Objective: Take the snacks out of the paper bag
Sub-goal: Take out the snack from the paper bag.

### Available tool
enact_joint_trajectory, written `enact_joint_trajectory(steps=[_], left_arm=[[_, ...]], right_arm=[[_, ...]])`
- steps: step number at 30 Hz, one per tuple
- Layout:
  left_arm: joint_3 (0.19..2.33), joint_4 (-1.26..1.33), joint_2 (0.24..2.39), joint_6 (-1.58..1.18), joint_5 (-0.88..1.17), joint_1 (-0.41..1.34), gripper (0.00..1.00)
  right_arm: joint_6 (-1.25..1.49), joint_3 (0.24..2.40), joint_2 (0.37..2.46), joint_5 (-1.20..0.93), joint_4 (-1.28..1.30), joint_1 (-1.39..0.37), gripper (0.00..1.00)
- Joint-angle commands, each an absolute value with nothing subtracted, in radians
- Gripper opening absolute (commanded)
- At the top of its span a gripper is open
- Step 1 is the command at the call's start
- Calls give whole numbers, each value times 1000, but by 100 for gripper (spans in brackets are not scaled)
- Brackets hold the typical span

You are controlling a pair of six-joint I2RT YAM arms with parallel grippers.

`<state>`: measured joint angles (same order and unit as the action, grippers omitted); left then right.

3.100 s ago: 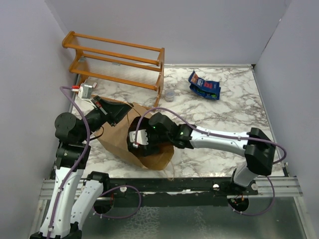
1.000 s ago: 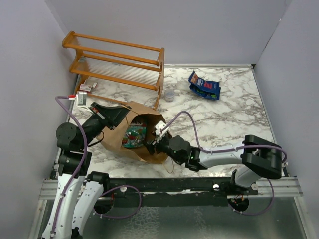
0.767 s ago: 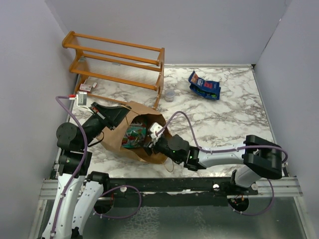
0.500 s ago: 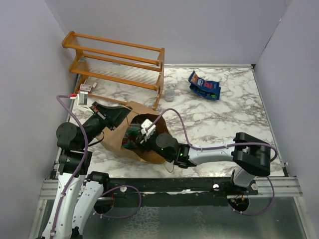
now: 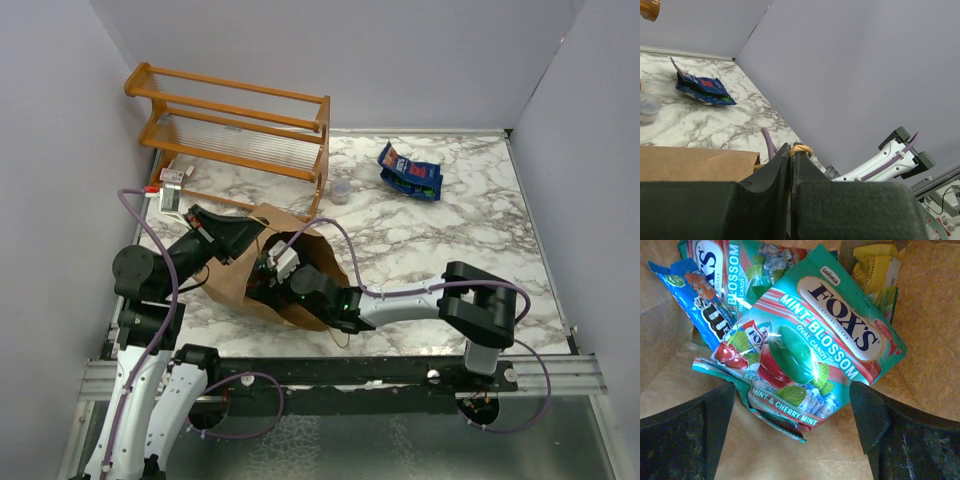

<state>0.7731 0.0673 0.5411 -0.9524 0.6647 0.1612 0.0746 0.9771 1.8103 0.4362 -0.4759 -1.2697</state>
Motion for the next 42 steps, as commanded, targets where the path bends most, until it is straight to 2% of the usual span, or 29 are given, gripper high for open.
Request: enact_joint_trajectory(steps=[1,13,15,22,23,26,29,32,36,38,42], left_arm=[[788,123,542,-947,716,164,0],[796,134,555,-958,727,164,0],[797,131,555,-957,726,164,0],[797,124,557,-956,724,163,0],[800,120,555,-955,723,163,0],[803,107,553,-950,722,164,0],[805,101,551,-949,719,163,0],[812,85,551,-936,713,163,0],[816,53,548,-918,698,164,0],[810,46,546,-915,688,164,0],[801,40,544,-909,667,163,0]], right_arm=[[75,1022,1845,416,-414,-1259,99],[48,1180,2004,452,-342,-1221,99],[30,1187,2009,462,-361,-1216,96],[-8,1203,2019,436,-405,-1198,72],[-8,1203,2019,431,-408,-1198,68],[-6,1203,2016,408,-417,-1171,42],[-10,1212,2019,399,-419,-1162,30],[-23,1216,2015,403,-423,-1159,24],[-35,1206,1981,382,-407,-1159,7],[-33,1186,1952,374,-405,-1159,2],[-52,1130,1866,332,-407,-1159,1]])
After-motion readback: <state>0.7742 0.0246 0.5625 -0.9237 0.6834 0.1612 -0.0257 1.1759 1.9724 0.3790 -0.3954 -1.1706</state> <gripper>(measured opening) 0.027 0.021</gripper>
